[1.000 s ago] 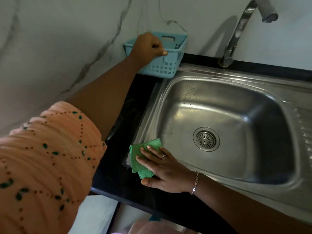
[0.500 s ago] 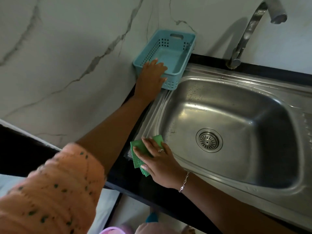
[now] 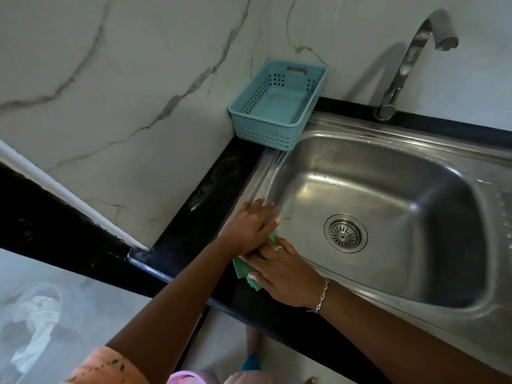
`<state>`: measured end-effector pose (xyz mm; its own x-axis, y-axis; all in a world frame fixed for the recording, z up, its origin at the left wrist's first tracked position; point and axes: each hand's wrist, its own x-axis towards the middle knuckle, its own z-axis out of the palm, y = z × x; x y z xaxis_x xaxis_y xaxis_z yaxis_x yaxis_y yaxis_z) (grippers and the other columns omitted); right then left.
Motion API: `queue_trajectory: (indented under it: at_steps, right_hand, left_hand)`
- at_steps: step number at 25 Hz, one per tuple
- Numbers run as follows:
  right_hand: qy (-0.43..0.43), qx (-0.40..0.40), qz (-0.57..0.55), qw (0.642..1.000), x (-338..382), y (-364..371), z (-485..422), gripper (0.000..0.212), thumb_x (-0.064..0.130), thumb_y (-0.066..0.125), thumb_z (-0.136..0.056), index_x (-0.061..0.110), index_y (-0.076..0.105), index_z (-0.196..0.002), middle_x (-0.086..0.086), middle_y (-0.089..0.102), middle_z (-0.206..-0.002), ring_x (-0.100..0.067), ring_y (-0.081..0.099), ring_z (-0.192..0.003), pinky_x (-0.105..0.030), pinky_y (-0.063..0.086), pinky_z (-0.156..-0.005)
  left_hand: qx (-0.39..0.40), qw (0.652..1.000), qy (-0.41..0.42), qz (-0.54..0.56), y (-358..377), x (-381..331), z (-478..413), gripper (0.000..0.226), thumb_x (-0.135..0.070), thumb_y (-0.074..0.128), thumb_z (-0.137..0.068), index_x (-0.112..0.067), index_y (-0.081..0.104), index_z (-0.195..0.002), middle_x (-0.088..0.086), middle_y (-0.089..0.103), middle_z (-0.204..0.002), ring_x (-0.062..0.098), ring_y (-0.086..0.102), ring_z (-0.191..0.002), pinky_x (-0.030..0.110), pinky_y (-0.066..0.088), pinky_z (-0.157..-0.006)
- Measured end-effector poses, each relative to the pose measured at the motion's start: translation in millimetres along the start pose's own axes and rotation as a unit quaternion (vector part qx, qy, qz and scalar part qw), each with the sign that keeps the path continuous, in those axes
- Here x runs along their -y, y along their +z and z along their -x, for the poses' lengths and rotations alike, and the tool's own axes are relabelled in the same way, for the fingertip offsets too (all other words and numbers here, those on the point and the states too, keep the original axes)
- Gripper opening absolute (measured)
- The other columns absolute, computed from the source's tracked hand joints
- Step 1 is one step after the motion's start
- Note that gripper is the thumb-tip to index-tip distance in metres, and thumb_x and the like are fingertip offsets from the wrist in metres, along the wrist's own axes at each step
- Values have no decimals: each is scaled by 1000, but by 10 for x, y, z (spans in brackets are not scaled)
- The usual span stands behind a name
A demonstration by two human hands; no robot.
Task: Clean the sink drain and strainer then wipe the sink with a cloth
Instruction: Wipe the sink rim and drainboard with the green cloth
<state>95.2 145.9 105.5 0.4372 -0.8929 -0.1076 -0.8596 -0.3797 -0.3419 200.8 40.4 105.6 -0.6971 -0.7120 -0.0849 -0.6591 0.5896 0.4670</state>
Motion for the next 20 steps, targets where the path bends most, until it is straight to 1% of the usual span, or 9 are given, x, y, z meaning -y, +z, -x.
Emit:
queue_trajectory:
  at_steps: [2,4,6,8,11,15,18,20]
  right_hand:
    - [-2,1,3,1000,-48,1,94,47,35,31,-98,30,24,-144,1,26,-153,-15,14,-144,-38,7,-116]
    - [0,4,9,1000,-104,-2,199,47,37,31,-97,31,24,-144,2,24,-154,-15,13,-144,-36,8,-116]
    - [6,10,10,1000,-163,-7,322,49,37,32,-97,32,21,-144,2,20,-155,-14,11,-145,-36,8,-116]
    - [14,24,7,1000,-234,-16,471,51,38,30,-98,33,14,-146,3,11,-158,-14,5,-146,-36,7,-117]
    - [19,43,18,999,-347,-29,732,54,39,27,-99,34,2,-146,4,0,-159,-13,-2,-147,-35,7,-118]
    - [21,59,13,998,-486,-67,1024,55,39,26,-99,34,-4,-145,4,-6,-159,-14,-3,-147,-36,7,-118]
    - [24,65,23,997,-586,-78,1255,55,39,25,-99,37,-11,-140,3,-5,-159,-14,-3,-146,-35,7,-119]
    - [34,65,26,997,-655,-81,1429,54,40,25,-99,39,-14,-137,4,-5,-159,-14,-4,-146,-35,8,-119]
  left_hand:
    - [27,1000,-7,-3,60,-52,12,53,-40,28,-95,-12,40,-137,10,39,-147,22,20,-143,37,7,-117]
    - [30,999,-14,4,119,-98,46,51,-40,28,-96,-15,40,-138,7,38,-149,20,17,-144,35,5,-116]
    - [28,999,-12,23,179,-145,93,47,-36,30,-98,-13,41,-137,8,39,-148,20,18,-144,34,4,-116]
    - [22,999,-15,28,232,-190,123,48,-37,29,-98,-11,42,-137,10,41,-146,20,19,-143,38,4,-117]
    - [16,1000,-22,-2,274,-237,130,48,-38,28,-99,-12,41,-137,9,41,-147,18,19,-143,40,3,-120]
    - [49,997,-23,-61,274,-293,134,51,-41,28,-98,-12,37,-139,9,35,-150,18,13,-145,40,-2,-120]
    - [74,992,13,-102,394,-545,100,51,-42,25,-98,-13,38,-138,8,34,-150,18,13,-145,41,-4,-119]
    - [79,992,39,-94,523,-766,63,48,-40,22,-99,-15,44,-134,7,37,-149,17,17,-144,41,-2,-119]
